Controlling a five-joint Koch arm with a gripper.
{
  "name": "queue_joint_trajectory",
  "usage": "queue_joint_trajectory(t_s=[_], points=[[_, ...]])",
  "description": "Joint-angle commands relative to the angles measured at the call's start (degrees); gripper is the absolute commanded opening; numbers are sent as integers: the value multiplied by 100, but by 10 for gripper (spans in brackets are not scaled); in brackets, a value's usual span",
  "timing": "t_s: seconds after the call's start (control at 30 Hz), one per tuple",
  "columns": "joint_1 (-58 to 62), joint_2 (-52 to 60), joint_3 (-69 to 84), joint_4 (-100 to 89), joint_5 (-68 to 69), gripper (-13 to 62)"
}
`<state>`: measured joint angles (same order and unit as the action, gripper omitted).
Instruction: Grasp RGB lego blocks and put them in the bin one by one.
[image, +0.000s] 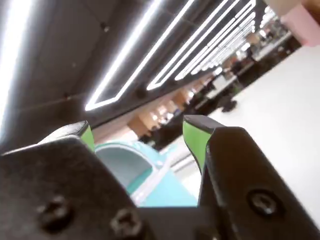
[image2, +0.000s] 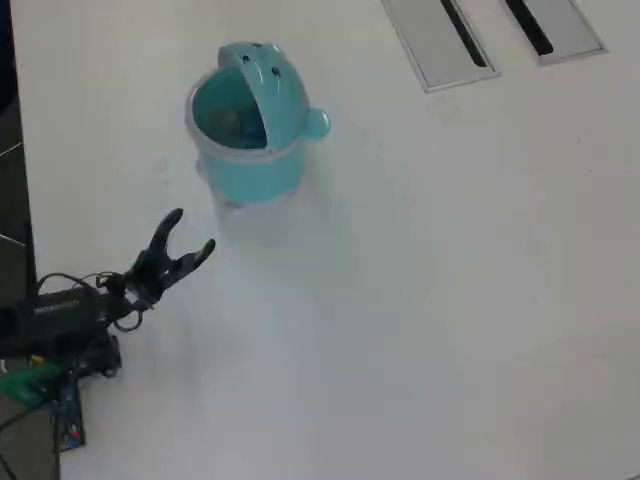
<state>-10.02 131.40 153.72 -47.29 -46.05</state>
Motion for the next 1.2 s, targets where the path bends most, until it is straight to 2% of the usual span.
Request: queue_joint_trajectory(t_s=[0.0,0.47,1.17], points=[[97,439,-70,-738,105,328],[686,422,1380,-1978,633,323],[984,404,2795,-2602,1529,325]])
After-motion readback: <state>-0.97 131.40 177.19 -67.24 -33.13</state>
